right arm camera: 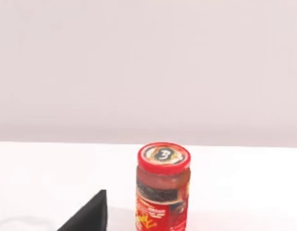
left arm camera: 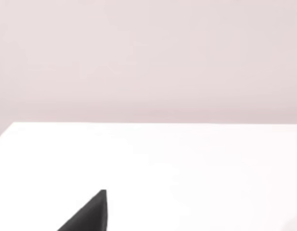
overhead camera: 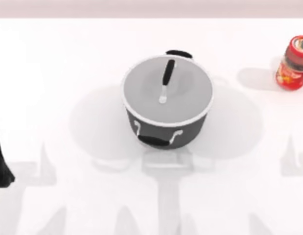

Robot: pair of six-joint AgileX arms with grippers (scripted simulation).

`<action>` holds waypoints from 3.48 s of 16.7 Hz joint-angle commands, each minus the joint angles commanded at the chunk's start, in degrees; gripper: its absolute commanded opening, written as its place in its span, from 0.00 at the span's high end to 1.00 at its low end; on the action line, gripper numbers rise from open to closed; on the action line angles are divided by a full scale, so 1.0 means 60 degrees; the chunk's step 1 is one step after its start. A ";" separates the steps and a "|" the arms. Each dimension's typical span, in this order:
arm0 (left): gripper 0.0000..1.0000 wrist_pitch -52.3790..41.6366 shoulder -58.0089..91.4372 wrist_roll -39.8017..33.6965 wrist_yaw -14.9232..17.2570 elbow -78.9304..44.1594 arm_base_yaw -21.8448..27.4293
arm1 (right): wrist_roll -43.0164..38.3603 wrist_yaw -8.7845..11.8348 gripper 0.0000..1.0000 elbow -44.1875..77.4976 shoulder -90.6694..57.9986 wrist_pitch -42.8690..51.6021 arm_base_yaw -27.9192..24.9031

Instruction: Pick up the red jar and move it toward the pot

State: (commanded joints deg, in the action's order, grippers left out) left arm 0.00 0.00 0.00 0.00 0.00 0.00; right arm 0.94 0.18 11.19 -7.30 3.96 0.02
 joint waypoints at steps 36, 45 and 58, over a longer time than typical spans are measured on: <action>0.00 0.0000 0.0000 0.0000 0.0000 0.0000 0.0000 | 0.3610 0.0678 0.00 2.9965 -2.6654 1.6645 0.0150; 0.00 0.0000 0.0000 0.0000 0.0000 0.0000 0.0000 | 0.3580 0.0677 0.00 2.9288 -2.6393 1.6217 0.0116; 0.00 0.0000 0.0000 0.0000 0.0000 0.0000 0.0000 | 0.3535 0.0716 0.00 2.0871 -2.3047 1.1164 0.0058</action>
State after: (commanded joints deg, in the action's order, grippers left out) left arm 0.00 0.00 0.00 0.00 0.00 0.00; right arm 22.15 4.48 136.42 -145.58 70.95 0.36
